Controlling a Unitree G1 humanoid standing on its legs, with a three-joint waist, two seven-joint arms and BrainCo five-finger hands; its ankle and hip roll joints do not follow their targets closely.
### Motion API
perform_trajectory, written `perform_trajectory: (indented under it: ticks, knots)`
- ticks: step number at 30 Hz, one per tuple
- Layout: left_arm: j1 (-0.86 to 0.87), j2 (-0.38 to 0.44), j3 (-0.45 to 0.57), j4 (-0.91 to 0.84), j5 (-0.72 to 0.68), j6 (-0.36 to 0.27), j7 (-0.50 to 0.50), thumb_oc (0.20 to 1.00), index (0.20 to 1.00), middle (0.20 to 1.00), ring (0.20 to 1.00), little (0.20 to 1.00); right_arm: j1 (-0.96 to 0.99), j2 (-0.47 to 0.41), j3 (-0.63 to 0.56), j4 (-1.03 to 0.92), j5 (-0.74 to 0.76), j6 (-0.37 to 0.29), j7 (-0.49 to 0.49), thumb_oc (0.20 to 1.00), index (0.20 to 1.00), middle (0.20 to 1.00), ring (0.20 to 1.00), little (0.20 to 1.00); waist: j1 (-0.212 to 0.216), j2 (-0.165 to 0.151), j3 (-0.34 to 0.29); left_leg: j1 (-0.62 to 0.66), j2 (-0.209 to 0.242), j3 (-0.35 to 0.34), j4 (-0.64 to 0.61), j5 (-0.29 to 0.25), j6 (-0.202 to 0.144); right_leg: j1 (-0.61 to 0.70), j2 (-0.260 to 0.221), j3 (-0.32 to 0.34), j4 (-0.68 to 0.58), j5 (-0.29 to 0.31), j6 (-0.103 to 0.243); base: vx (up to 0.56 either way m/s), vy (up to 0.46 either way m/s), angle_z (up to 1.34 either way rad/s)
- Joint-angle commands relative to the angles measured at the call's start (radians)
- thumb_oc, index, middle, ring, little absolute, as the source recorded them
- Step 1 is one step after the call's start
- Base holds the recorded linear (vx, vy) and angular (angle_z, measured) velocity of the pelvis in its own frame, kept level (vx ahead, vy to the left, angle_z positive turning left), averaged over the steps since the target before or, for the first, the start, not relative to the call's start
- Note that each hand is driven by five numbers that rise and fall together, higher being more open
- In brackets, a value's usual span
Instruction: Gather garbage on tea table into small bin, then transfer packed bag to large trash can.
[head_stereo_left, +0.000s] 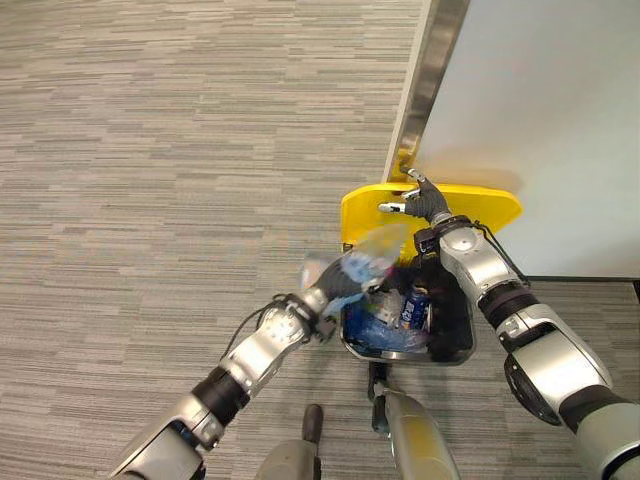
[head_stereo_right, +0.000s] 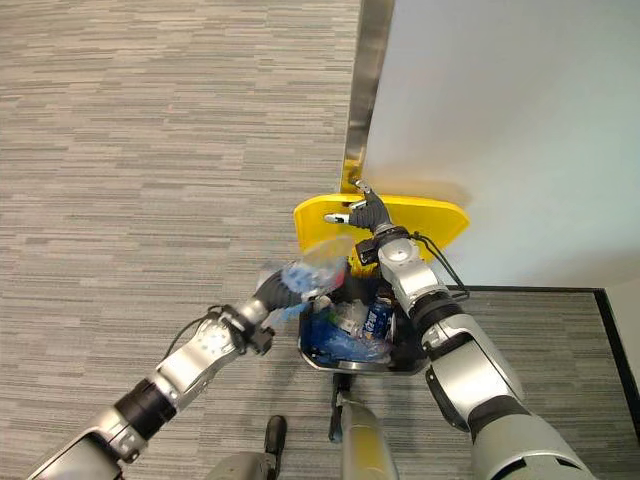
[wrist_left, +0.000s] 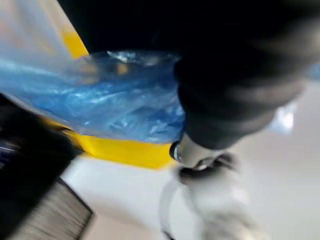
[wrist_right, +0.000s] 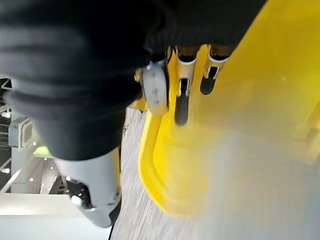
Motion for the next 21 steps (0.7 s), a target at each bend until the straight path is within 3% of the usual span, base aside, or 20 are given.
perform_trajectory:
  ticks: [1,8,19,20,21]
  knots:
    - [-0.043,0.017,0.007,-0.024,-0.005,-0.069,0.007,0.200,0.200,0.200,0.200,0.200,-0.110,-0.043,0.003,0.035,0.016,-0.026,-0.049,1.000,1.000,1.000,1.000,1.000,-0.004,-0.029,-0.005,0.162,-0.074,0.007,0.054,-0.240,0.033,-0.073,-0.049,0.047,-0.141,0.202,0.098,-0.02,0.010,-0.05]
    - [-0.239,-0.026,-0.087,0.280,0.170,-0.039,0.069,0.200,0.200,0.200,0.200,0.200,-0.191,-0.069,0.079,0.038,-0.021,-0.009,-0.053,1.000,1.000,1.000,1.000,1.000,-0.067,-0.030,0.034,0.141,-0.079,0.055,0.059,-0.243,0.029,-0.119,-0.036,0.060,-0.129,0.210,0.105,-0.04,0.012,-0.18]
    - [-0.309,-0.069,-0.063,0.708,0.453,0.050,0.196,0.200,0.200,0.200,0.200,0.200,-0.190,-0.082,0.134,-0.077,-0.035,-0.025,-0.069,1.000,1.000,1.000,1.000,1.000,-0.112,-0.047,0.091,0.095,-0.077,0.119,0.072,-0.240,0.016,-0.164,-0.019,0.051,-0.142,0.220,0.110,-0.01,-0.008,-0.21]
    - [-0.302,-0.073,-0.043,0.725,0.472,0.061,0.211,0.529,0.529,0.529,0.529,0.529,-0.166,-0.092,0.130,-0.115,-0.038,-0.030,-0.073,1.000,1.000,1.000,1.000,1.000,-0.114,-0.048,0.099,0.091,-0.075,0.123,0.072,-0.238,0.014,-0.167,-0.022,0.042,-0.143,0.220,0.110,0.01,-0.031,-0.10]
    - [-0.295,-0.076,-0.031,0.726,0.478,0.064,0.214,1.000,1.000,1.000,1.000,1.000,-0.151,-0.097,0.126,-0.131,-0.038,-0.031,-0.072,1.000,1.000,1.000,1.000,1.000,-0.114,-0.048,0.102,0.091,-0.074,0.127,0.070,-0.237,0.014,-0.168,-0.024,0.038,-0.143,0.220,0.109,0.01,-0.019,-0.07]
